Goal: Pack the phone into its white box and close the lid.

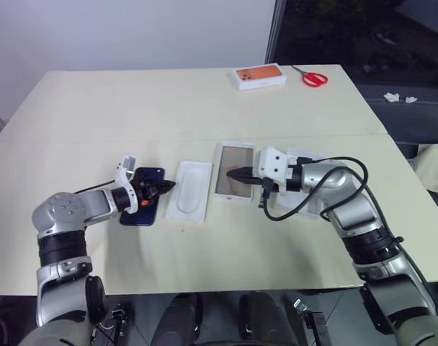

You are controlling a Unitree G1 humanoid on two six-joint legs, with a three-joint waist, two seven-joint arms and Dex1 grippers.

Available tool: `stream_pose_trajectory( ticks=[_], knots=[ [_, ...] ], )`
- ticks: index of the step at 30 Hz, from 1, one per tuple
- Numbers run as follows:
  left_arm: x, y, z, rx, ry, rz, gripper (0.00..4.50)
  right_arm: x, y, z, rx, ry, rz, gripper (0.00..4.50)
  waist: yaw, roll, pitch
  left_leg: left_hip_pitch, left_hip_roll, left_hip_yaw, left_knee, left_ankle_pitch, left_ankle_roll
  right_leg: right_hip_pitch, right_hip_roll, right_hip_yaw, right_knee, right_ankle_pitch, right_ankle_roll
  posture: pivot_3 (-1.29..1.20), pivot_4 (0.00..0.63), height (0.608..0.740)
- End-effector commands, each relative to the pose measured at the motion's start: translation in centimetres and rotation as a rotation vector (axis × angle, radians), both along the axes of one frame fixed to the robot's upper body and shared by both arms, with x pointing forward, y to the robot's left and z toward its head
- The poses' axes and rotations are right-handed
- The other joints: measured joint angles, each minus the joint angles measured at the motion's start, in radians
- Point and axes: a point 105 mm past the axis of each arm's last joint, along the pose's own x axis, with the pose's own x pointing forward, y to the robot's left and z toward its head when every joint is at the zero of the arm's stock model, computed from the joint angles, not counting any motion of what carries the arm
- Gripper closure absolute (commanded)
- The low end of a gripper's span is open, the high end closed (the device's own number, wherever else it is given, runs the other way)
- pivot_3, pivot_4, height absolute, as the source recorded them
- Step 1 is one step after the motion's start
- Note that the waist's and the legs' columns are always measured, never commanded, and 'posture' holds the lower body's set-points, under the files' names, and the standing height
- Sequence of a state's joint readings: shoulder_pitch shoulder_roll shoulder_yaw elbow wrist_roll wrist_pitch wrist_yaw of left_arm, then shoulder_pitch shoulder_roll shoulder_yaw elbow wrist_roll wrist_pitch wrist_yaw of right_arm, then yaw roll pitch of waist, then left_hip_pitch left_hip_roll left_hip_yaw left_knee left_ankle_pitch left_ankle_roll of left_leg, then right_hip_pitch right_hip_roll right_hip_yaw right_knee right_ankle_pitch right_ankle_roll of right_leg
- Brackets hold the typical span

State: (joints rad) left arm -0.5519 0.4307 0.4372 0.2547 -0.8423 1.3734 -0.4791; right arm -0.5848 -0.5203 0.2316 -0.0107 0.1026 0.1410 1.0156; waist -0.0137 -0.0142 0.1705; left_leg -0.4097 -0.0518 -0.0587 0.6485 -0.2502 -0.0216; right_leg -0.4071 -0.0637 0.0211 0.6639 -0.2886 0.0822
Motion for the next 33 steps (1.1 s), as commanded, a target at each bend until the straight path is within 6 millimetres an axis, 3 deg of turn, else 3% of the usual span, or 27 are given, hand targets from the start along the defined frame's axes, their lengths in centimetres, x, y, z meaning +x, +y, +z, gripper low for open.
stream_pose_trajectory(
  ticks=[1, 9, 13, 17, 20, 23, 33],
  knots=[
    [-0.3, 0.2, 0.2, -0.014, -0.002, 0.005, 4.45, -0.7, 0.7, 1.3, 0.015, -0.052, 0.033, 4.5, 0.0, 0.0, 0.0, 0.0, 0.0, 0.0, 0.0, 0.0, 0.0, 0.0, 0.0, 0.0, 0.0, 0.0, 0.0, 0.0, 0.15, 0.74],
    [-0.2, 0.7, 0.2, 0.031, -0.013, 0.025, 4.45, -0.8, 0.7, 1.3, 0.014, -0.051, 0.034, 4.5, 0.0, 0.0, 0.0, 0.0, 0.0, 0.0, 0.0, 0.0, 0.0, 0.0, 0.0, 0.0, 0.0, 0.0, 0.0, 0.0, 0.15, 0.74],
    [-0.2, 1.3, 2.4, -0.017, -0.075, 0.031, 4.45, -0.8, 0.5, 1.1, 0.01, -0.047, 0.029, 4.5, -0.001, 0.0, 0.0, 0.0, 0.0, 0.0, 0.0, 0.0, 0.0, 0.0, 0.0, 0.0, 0.0, 0.0, 0.0, 0.0, 0.15, 0.74],
    [-0.5, 1.7, 3.3, -0.016, -0.097, 0.031, 4.45, -0.9, 0.5, 0.9, 0.009, -0.044, 0.027, 4.5, 0.0, 0.0, 0.0, 0.0, 0.0, 0.0, 0.0, 0.0, 0.0, 0.0, 0.0, 0.0, 0.0, 0.0, 0.0, 0.0, 0.15, 0.74],
    [-0.8, 1.7, 3.1, -0.001, -0.091, 0.028, 3.65, -0.9, 0.5, 0.9, 0.01, -0.042, 0.026, 4.5, 0.0, 0.0, 0.0, 0.0, 0.0, 0.0, 0.0, 0.0, 0.0, 0.0, 0.0, 0.0, 0.0, 0.0, 0.0, 0.0, 0.15, 0.74],
    [-0.6, 2.0, 2.5, 0.025, -0.067, 0.058, 2.22, -0.9, 0.6, 0.9, 0.013, -0.038, 0.029, 4.5, 0.0, 0.0, 0.0, 0.0, 0.0, 0.0, 0.0, 0.0, 0.0, 0.0, 0.0, 0.0, 0.0, 0.0, 0.0, 0.0, 0.15, 0.74],
    [-0.3, -0.4, 2.2, -0.021, -0.037, 0.002, 2.22, -0.9, 0.9, 0.9, 0.021, -0.043, 0.036, 4.5, 0.0, 0.0, 0.0, 0.0, 0.0, 0.0, 0.0, 0.0, 0.0, 0.0, 0.0, 0.0, 0.0, 0.0, 0.0, 0.0, 0.15, 0.74]
  ],
)
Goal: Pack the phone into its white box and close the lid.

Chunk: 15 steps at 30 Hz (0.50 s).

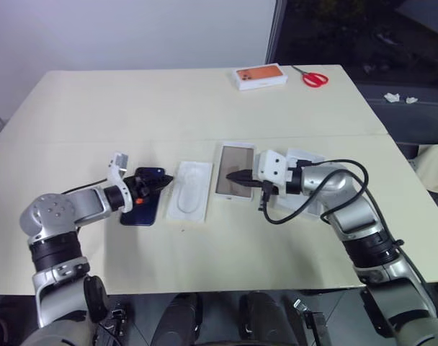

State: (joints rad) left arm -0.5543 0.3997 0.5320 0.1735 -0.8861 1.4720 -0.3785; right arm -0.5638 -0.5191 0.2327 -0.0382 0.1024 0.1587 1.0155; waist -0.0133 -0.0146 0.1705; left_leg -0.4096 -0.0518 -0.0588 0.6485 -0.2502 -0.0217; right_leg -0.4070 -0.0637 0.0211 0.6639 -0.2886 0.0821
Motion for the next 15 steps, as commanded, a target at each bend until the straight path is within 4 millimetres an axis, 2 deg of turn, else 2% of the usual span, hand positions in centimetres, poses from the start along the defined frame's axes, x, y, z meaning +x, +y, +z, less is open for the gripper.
stream_pose_trajectory(
  ticks=[1, 9, 15],
  knots=[
    [0.2, -0.7, 1.0, -0.017, -0.032, -0.028, 2.22, -0.5, 0.8, 1.3, 0.022, -0.057, 0.034, 4.5, 0.0, 0.0, 0.0, 0.0, 0.0, 0.0, 0.0, 0.0, 0.0, 0.0, 0.0, 0.0, 0.0, 0.0, 0.0, 0.0, 0.15, 0.74],
    [0.4, -0.4, 0.6, 0.021, -0.02, -0.024, 2.22, -0.5, 0.4, 1.3, 0.017, -0.059, 0.02, 4.5, -0.001, 0.0, 0.0, 0.0, 0.0, 0.0, 0.0, 0.0, 0.0, 0.0, 0.0, 0.0, 0.0, 0.0, 0.0, 0.0, 0.15, 0.74],
    [0.5, 0.8, 0.5, 0.059, -0.017, 0.013, 2.22, -0.5, 0.3, 1.2, 0.016, -0.059, 0.014, 4.5, -0.001, 0.0, 0.0, 0.0, 0.0, 0.0, 0.0, 0.0, 0.0, 0.0, 0.0, 0.0, 0.0, 0.0, 0.0, 0.0, 0.15, 0.74]
  ],
)
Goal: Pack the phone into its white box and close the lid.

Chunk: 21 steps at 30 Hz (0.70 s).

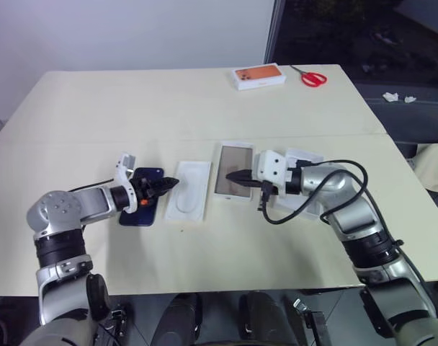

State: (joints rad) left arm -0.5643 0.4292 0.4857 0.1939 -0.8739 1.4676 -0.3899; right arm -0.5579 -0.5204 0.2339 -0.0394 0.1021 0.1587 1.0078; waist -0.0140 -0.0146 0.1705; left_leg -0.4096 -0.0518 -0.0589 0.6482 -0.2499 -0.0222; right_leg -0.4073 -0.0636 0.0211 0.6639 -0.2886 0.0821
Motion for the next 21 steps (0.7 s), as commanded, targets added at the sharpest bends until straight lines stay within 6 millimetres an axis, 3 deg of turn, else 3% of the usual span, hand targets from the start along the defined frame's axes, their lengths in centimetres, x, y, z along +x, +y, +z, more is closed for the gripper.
stream_pose_trajectory(
  ticks=[1, 5, 10, 21],
  knots=[
    [0.4, 0.8, 0.7, 0.022, -0.037, 0.035, 2.22, -0.5, 0.3, 1.3, 0.014, -0.061, 0.02, 4.5, 0.0, 0.0, 0.0, 0.0, 0.0, 0.0, 0.0, 0.0, 0.0, 0.0, 0.0, 0.0, 0.0, 0.0, 0.0, 0.0, 0.15, 0.74],
    [0.4, 0.3, 1.4, -0.004, -0.069, 0.018, 2.22, -0.5, 0.5, 1.2, 0.017, -0.061, 0.024, 4.5, 0.001, 0.0, 0.0, 0.0, 0.0, 0.0, 0.0, 0.0, 0.0, 0.0, 0.0, 0.0, 0.0, 0.0, 0.0, 0.0, 0.15, 0.74],
    [0.6, 0.2, 0.0, 0.024, -0.023, 0.025, 2.22, -0.4, 0.7, 1.4, 0.019, -0.066, 0.028, 4.5, 0.001, 0.0, 0.0, 0.0, 0.0, 0.0, 0.0, 0.0, 0.0, 0.0, 0.0, 0.0, 0.0, 0.0, 0.0, 0.0, 0.15, 0.74],
    [0.7, -1.6, -0.9, 0.032, 0.02, -0.029, 2.22, -0.5, 0.9, 1.5, 0.026, -0.069, 0.027, 4.5, 0.001, 0.0, 0.0, 0.0, 0.0, 0.0, 0.0, 0.0, 0.0, 0.0, 0.0, 0.0, 0.0, 0.0, 0.0, 0.0, 0.15, 0.74]
  ],
)
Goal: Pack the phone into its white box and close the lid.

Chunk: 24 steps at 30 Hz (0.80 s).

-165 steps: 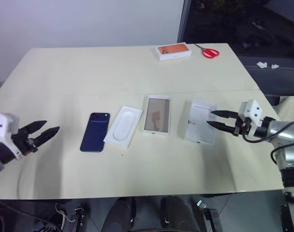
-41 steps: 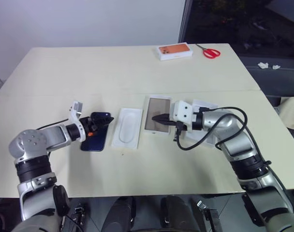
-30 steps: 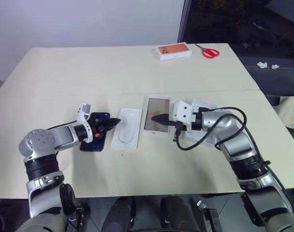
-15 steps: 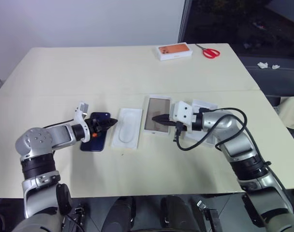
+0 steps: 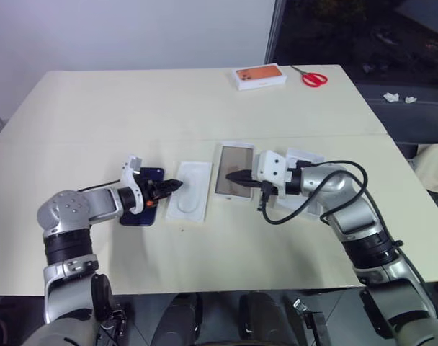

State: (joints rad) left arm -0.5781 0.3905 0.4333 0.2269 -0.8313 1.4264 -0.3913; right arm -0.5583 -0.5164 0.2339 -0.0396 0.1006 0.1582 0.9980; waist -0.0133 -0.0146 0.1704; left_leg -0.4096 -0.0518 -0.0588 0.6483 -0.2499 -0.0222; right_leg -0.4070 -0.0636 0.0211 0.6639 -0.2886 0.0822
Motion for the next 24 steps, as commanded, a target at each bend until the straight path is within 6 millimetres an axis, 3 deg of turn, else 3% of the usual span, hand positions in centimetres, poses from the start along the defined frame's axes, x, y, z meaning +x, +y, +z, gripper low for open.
stream_pose_trajectory(
  ticks=[1, 2, 5, 8, 17, 24],
  knots=[
    [0.2, -0.2, 0.2, 0.011, -0.003, -0.017, 2.22, -0.5, 0.8, 1.4, 0.02, -0.064, 0.032, 4.5, 0.0, 0.0, 0.0, 0.0, 0.0, 0.0, 0.0, 0.0, 0.0, 0.0, 0.0, 0.0, 0.0, 0.0, 0.0, 0.0, 0.15, 0.74],
    [0.2, -0.2, 0.2, 0.01, -0.002, -0.018, 2.22, -0.5, 0.8, 1.4, 0.02, -0.064, 0.03, 4.5, 0.0, 0.0, 0.0, 0.0, 0.0, 0.0, 0.0, 0.0, 0.0, 0.0, 0.0, 0.0, 0.0, 0.0, 0.0, 0.0, 0.15, 0.74],
    [0.3, -0.2, 0.1, 0.006, 0.003, -0.011, 3.05, -0.5, 0.6, 1.4, 0.02, -0.067, 0.024, 4.5, 0.001, 0.0, 0.0, 0.0, 0.0, 0.0, 0.0, 0.0, 0.0, 0.0, 0.0, 0.0, 0.0, 0.0, 0.0, 0.0, 0.15, 0.74],
    [0.2, -0.2, 0.0, -0.005, 0.004, -0.011, 4.46, -0.5, 0.6, 1.5, 0.02, -0.068, 0.021, 4.5, 0.0, 0.0, 0.0, 0.0, 0.0, 0.0, 0.0, 0.0, 0.0, 0.0, 0.0, 0.0, 0.0, 0.0, 0.0, 0.0, 0.15, 0.74],
    [-0.3, -0.1, 0.0, -0.037, -0.001, -0.02, 4.46, -0.4, 0.6, 1.4, 0.02, -0.071, 0.019, 4.5, 0.0, 0.0, 0.0, 0.001, 0.0, 0.0, 0.0, 0.0, 0.0, 0.001, 0.0, 0.0, 0.0, 0.0, 0.0, 0.0, 0.15, 0.74],
    [-0.3, 1.0, 0.5, -0.085, -0.01, 0.034, 4.46, -0.3, 0.5, 1.4, 0.017, -0.071, 0.017, 4.5, -0.001, 0.0, 0.0, 0.001, 0.0, 0.0, 0.0, 0.0, 0.0, 0.001, 0.0, 0.0, 0.0, 0.0, 0.0, 0.0, 0.15, 0.74]
  ],
)
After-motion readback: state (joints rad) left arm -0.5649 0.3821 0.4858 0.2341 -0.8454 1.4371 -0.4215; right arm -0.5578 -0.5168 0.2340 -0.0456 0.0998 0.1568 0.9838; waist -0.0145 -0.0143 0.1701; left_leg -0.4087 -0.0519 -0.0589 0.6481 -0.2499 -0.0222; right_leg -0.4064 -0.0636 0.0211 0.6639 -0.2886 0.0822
